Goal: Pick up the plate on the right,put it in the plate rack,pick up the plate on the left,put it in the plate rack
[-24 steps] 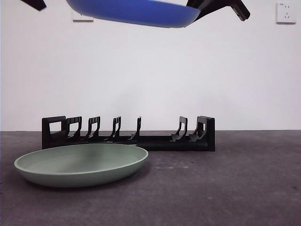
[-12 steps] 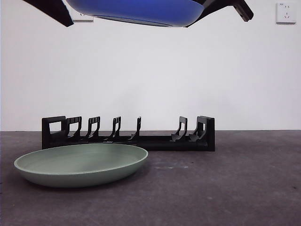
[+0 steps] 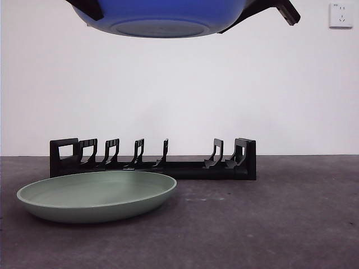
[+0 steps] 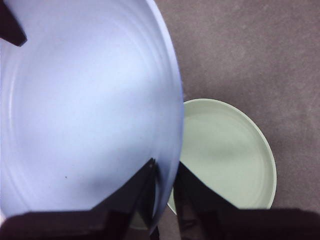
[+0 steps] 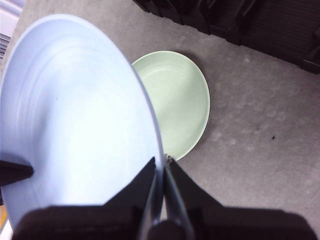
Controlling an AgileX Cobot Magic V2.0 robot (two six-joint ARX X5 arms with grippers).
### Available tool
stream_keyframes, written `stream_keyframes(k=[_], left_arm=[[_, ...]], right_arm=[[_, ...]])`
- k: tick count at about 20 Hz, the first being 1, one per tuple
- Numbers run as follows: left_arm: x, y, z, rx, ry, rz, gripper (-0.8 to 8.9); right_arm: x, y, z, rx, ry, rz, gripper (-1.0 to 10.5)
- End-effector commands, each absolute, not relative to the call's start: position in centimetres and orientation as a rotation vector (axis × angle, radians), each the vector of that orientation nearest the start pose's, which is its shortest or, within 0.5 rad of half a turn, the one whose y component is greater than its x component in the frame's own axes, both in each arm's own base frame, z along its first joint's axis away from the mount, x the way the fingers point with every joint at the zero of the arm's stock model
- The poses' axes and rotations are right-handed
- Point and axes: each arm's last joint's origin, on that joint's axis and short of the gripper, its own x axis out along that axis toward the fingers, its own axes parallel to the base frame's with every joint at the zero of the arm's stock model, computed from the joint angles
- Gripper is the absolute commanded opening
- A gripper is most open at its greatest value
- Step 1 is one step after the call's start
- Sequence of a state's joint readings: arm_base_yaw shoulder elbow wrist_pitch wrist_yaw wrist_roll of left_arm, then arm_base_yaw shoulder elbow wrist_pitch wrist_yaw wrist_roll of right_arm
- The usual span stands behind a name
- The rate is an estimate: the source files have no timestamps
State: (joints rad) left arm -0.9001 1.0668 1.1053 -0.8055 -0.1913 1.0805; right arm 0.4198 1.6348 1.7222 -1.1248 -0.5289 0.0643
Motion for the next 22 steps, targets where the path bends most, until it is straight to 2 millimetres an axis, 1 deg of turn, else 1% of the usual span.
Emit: stream_keyframes(k=[1, 3, 4, 5, 7, 8, 10, 12, 13, 15, 17, 18, 19, 20, 22], left_arm=[[13.2, -15.6, 33.8, 1.317, 0.285, -0.957, -0.09], [13.2, -15.5, 33.8, 1.309, 0.298, -0.957, -0.08], [13.2, -15.5, 33.7, 1.306, 0.309, -0.960, -0.08], [13.1, -15.5, 33.7, 1.304, 0.315, -0.965, -0.08], [13.1, -15.5, 33.6, 1.275, 0.331, -0.965, -0.08], [13.0, -15.5, 33.6, 1.254, 0.335, -0.981, -0.08], [13.0, -15.5, 33.6, 1.204, 0.349, -1.004, -0.08], [13.1, -15.5, 33.6, 1.157, 0.360, -1.001, -0.08], [13.2, -15.5, 33.7, 1.123, 0.368, -0.994, -0.08], [13.8, -15.2, 33.9, 1.004, 0.381, -0.997, -0.08], [14.9, -14.6, 34.3, 0.881, 0.379, -0.971, -0.08], [15.8, -14.0, 34.6, 0.804, 0.369, -0.943, -0.08], [16.5, -13.5, 34.8, 0.751, 0.361, -0.923, -0.08], [17.4, -12.8, 35.1, 0.667, 0.349, -0.890, -0.08], [19.2, -11.4, 35.8, 0.502, 0.322, -0.816, -0.08]], right_arm=[[29.2, 14.6, 36.7, 0.106, 1.089, 0.833, -0.1], [29.3, 14.7, 36.8, 0.102, 1.066, 0.839, 0.1], [29.4, 14.7, 36.9, 0.101, 1.051, 0.842, 0.4], [29.5, 14.8, 37.0, 0.101, 1.036, 0.844, 1.1], [29.8, 14.9, 37.2, 0.100, 1.001, 0.852, 3.2], [29.8, 14.9, 37.3, 0.100, 0.987, 0.854, 3.8], [29.9, 15.0, 37.7, 0.101, 0.959, 0.857, 3.9], [30.0, 14.9, 38.7, 0.103, 0.922, 0.860, 3.9], [29.9, 14.9, 39.3, 0.101, 0.901, 0.860, 3.9], [29.3, 14.5, 41.5, 0.085, 0.824, 0.843, 3.9], [28.2, 13.9, 44.3, 0.060, 0.720, 0.797, 3.9], [27.2, 13.3, 46.2, 0.044, 0.648, 0.754, 3.9], [26.5, 12.8, 47.2, 0.034, 0.610, 0.722, 3.9], [25.4, 12.2, 48.3, 0.021, 0.563, 0.678, 3.8], [23.4, 11.2, 49.4, -0.013, 0.534, 0.643, 3.8]])
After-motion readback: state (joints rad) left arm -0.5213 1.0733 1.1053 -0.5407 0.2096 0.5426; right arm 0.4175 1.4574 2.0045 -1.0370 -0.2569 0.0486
